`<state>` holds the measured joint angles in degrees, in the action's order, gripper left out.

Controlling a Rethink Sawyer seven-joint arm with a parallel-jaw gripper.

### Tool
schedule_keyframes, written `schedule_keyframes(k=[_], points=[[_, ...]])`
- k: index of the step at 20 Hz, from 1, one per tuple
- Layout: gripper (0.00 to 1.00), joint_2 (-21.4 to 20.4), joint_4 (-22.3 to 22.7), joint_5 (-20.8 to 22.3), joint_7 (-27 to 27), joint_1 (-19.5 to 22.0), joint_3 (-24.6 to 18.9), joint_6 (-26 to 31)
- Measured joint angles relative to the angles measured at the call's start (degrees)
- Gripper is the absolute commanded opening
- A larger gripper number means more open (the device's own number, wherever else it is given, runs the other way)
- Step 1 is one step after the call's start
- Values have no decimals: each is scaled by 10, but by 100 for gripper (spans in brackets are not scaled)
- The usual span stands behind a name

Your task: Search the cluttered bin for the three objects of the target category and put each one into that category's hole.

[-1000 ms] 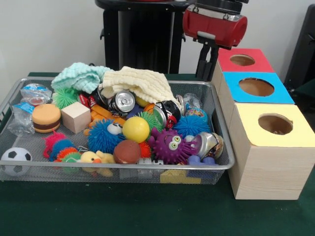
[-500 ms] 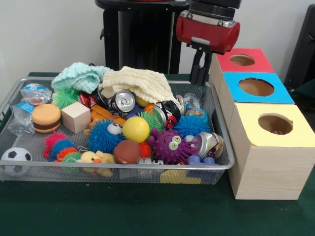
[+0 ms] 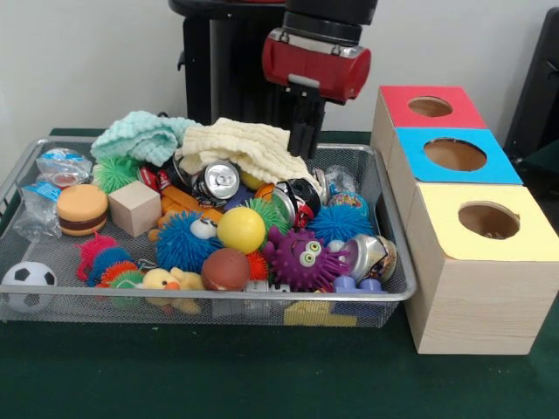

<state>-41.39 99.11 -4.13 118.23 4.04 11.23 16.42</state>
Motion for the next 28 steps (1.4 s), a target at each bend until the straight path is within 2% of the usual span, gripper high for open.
schedule_keyframes(k=[3, 4, 6, 7, 10, 11, 19, 25, 28], points=[[0, -5, 15, 27, 0, 24, -14, -16], [0, -9, 29, 53, 0, 46, -27, -30], [0, -11, 36, 67, 0, 57, -33, -36], [0, -17, 47, 90, 0, 77, -42, -41], [0, -26, 62, 120, 0, 101, -54, -42], [0, -34, 72, 147, 0, 123, -65, -42], [0, -56, 103, 265, 0, 218, -110, -43], [0, -60, 115, 344, 0, 264, -141, -43], [0, -60, 122, 365, 0, 272, -155, -43]])
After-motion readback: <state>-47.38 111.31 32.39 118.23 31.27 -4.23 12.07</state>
